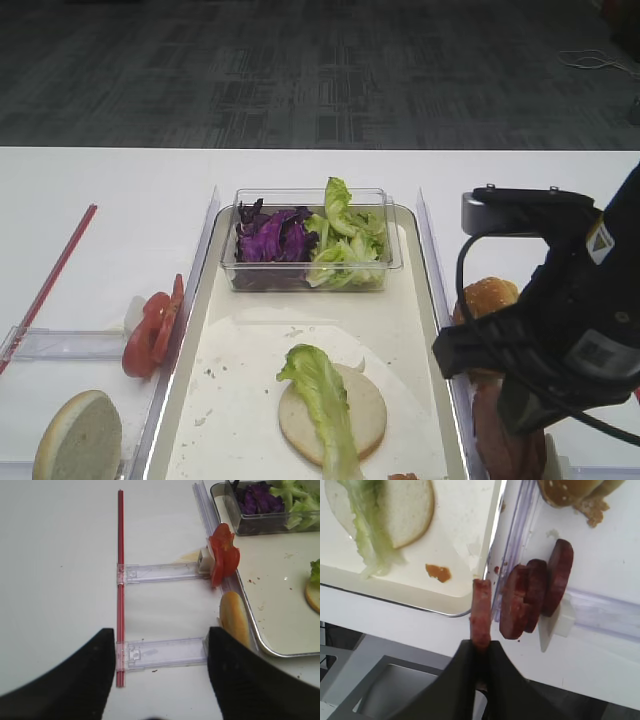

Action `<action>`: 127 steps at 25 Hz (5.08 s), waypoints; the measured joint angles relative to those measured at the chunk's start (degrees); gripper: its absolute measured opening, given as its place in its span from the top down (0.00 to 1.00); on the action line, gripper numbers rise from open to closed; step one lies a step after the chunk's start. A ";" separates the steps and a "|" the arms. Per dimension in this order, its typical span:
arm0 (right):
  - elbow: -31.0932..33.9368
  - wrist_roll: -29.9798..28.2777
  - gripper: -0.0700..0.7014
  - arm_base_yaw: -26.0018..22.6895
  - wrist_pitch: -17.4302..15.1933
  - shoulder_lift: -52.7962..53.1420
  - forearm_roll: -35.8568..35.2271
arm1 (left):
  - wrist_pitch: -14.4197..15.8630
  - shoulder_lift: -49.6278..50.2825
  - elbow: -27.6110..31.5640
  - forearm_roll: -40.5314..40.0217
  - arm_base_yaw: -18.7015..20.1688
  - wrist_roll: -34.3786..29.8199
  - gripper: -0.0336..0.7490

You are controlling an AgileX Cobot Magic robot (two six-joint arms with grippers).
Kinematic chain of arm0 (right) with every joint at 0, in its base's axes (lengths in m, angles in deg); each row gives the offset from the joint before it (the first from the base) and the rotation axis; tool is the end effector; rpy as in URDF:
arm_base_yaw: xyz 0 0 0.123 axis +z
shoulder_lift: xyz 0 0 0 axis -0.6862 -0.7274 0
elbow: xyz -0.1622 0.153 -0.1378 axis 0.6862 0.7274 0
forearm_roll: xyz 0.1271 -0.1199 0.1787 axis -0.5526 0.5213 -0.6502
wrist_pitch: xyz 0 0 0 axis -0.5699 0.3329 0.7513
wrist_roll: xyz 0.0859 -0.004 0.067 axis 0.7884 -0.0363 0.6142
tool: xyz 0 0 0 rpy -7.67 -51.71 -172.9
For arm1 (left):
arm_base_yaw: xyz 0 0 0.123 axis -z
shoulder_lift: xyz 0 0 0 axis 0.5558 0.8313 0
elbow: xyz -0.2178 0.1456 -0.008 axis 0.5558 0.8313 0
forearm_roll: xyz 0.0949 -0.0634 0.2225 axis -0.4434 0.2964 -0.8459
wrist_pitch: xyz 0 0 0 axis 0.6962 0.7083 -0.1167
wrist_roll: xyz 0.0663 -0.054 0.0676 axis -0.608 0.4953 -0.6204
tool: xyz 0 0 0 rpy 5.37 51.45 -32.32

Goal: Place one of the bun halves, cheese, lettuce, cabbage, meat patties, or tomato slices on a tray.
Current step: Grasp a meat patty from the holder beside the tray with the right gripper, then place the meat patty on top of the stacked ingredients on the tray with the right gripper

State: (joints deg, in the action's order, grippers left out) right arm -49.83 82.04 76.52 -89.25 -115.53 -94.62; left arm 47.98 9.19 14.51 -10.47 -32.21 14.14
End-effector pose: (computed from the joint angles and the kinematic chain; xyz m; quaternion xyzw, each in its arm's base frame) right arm 0.1732 0.1384 0.1919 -0.0947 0.9885 0.1167 0.0131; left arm 0.0246 -0.0044 0.2544 0.0038 0.8813 -0.0307 0.4715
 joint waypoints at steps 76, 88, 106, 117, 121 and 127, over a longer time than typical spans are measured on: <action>0.00 -39.33 0.81 -8.95 6.45 -10.13 -39.34 | 0.00 0.00 0.00 0.00 0.00 0.00 0.46; 0.00 -56.63 0.81 -9.32 6.34 -18.23 -55.31 | 0.00 0.00 0.00 0.00 0.00 0.00 0.46; -0.04 -68.87 0.82 -12.35 2.84 -28.22 -64.04 | 0.00 0.00 0.00 0.00 0.00 0.00 0.46; -0.13 -70.15 0.82 -12.35 5.97 -28.75 -64.40 | 0.00 0.00 0.00 0.00 0.00 0.00 0.46; -0.13 -70.22 0.82 -12.35 6.68 -28.85 -64.30 | 0.00 0.00 0.00 0.00 0.00 0.00 0.46; -0.13 -69.67 0.82 -12.35 7.16 -28.85 -64.21 | 0.00 0.00 0.00 0.00 0.00 0.00 0.46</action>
State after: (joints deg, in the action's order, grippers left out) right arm -49.96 12.37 64.17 -82.10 -144.38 -158.83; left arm 47.98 9.19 14.51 -10.47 -32.21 14.14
